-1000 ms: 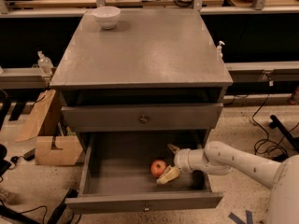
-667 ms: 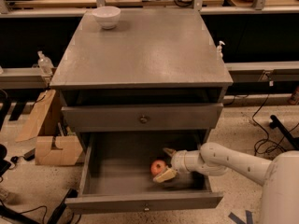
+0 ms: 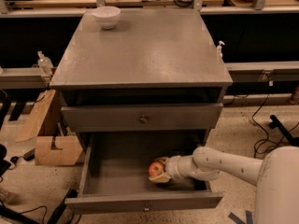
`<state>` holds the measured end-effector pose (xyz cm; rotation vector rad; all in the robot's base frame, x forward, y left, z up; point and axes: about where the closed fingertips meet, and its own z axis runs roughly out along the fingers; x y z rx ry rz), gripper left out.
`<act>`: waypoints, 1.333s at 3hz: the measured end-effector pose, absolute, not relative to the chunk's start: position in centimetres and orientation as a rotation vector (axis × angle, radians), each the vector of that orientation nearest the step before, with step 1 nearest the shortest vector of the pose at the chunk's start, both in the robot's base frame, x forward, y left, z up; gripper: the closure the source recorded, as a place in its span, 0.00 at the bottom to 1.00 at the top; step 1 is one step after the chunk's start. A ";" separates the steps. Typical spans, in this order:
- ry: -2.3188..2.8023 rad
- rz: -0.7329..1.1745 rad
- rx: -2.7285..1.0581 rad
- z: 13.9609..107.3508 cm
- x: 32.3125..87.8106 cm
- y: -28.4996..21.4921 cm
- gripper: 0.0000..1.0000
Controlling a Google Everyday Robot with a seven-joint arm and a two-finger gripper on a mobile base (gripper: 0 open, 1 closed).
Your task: Pick apple from middle drawer and place on counter
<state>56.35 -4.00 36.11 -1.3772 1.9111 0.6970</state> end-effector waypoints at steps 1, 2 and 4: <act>1.899 0.726 -1.391 38.8 54.8 -3.3 0.85; 1.860 0.770 -1.449 47.2 53.5 -3.8 1.00; 1.823 0.796 -1.451 62.4 58.8 -9.1 1.00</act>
Offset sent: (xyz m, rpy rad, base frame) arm -0.0387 -0.0086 0.2157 0.0385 0.0065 0.1747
